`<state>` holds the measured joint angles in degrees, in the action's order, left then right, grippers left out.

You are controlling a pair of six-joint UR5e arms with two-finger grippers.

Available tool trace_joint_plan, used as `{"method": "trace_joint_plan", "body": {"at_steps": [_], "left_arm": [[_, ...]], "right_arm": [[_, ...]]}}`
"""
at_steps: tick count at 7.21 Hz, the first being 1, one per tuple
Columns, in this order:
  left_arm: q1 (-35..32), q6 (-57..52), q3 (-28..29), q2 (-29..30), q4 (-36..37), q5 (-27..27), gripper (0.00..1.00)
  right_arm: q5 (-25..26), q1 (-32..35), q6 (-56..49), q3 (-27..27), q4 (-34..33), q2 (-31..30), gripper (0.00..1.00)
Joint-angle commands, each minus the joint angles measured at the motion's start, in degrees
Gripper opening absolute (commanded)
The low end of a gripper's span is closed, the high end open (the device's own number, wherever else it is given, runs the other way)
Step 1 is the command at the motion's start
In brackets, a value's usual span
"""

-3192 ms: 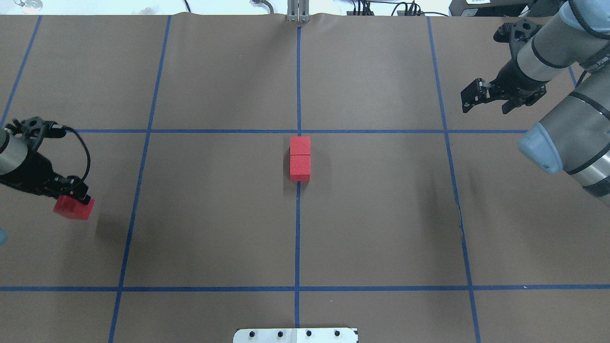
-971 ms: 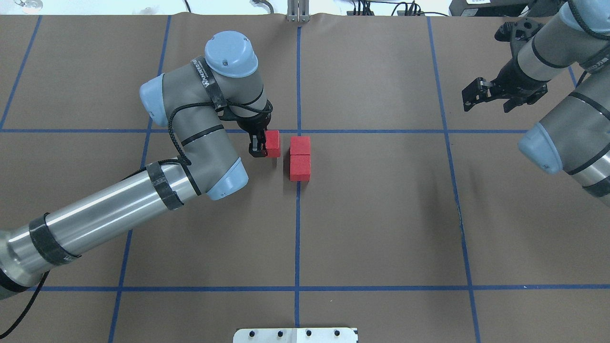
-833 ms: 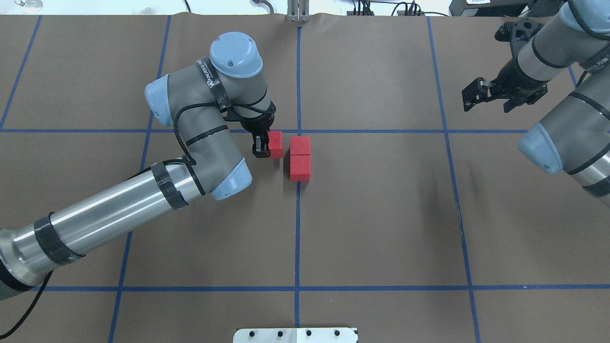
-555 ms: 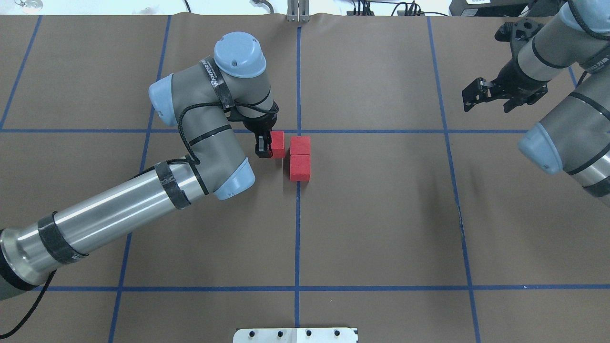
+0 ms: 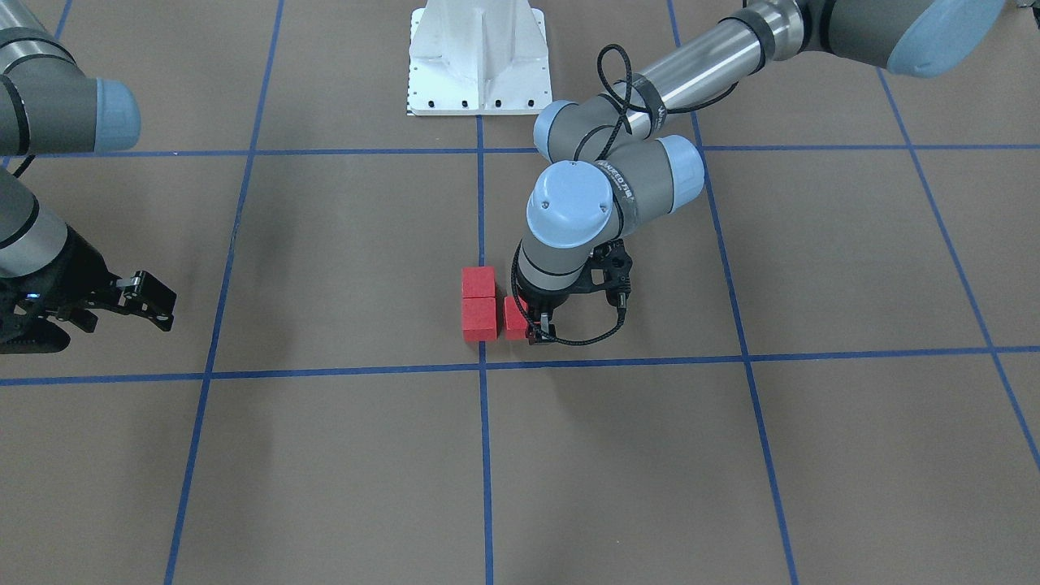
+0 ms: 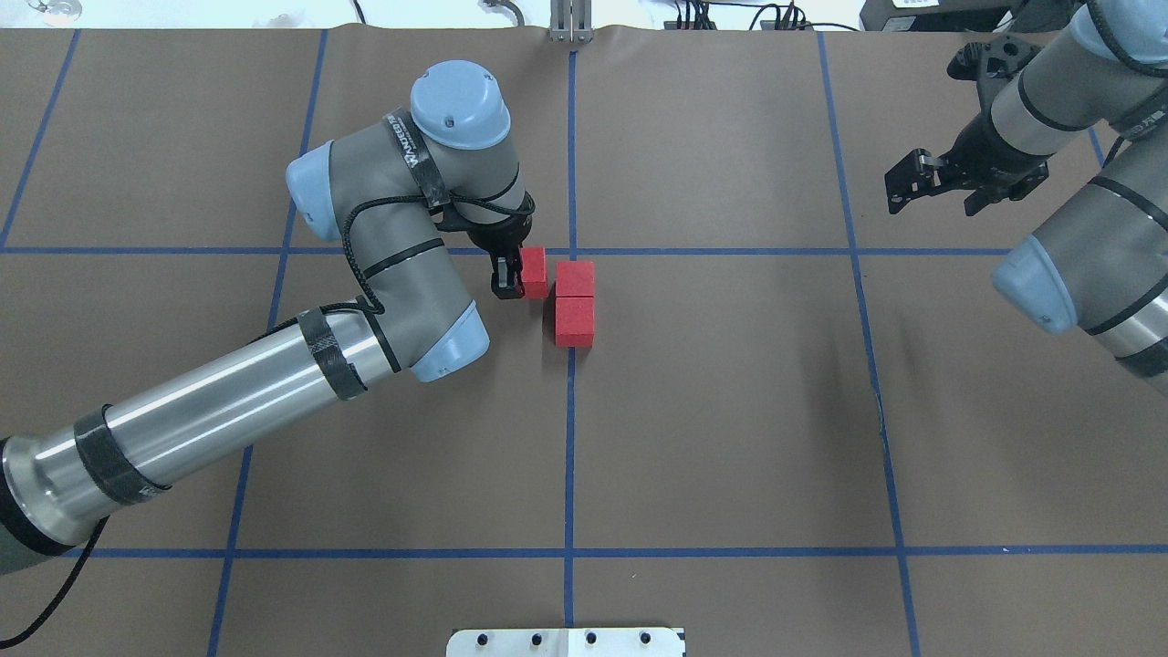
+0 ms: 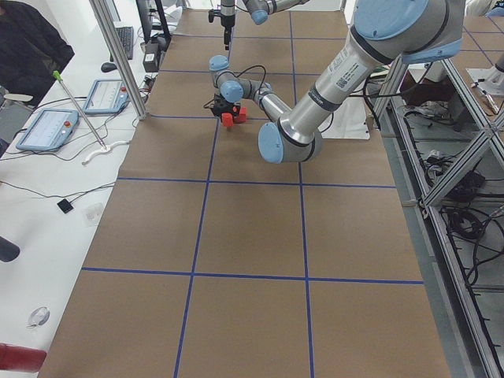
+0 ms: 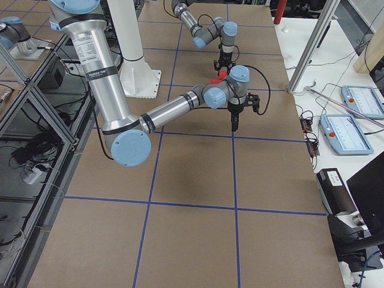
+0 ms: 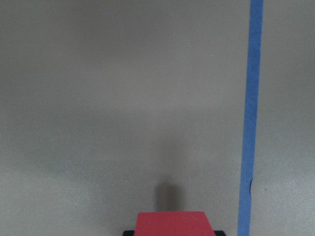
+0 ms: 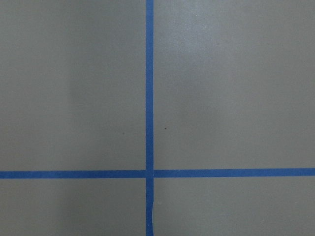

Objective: Form red blocks into L shape at center
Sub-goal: 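Carry the cube with the left gripper beside the far center cube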

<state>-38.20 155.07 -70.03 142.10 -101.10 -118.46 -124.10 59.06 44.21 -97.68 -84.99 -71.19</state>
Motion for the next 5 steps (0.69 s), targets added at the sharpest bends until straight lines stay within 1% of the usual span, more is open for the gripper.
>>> {"method": "trace_joint_plan", "body": {"at_steps": [1, 5], "left_arm": [[0.1, 1.6, 1.5, -0.1, -3.1, 0.2, 0.0], [0.8, 2.3, 1.5, -0.1, -3.2, 0.2, 0.0]], "right_arm": [[0.0, 0.0, 0.0, 0.0, 0.0, -0.1, 1.0], [0.0, 0.0, 0.0, -0.1, 0.0, -0.3, 1.0]]}}
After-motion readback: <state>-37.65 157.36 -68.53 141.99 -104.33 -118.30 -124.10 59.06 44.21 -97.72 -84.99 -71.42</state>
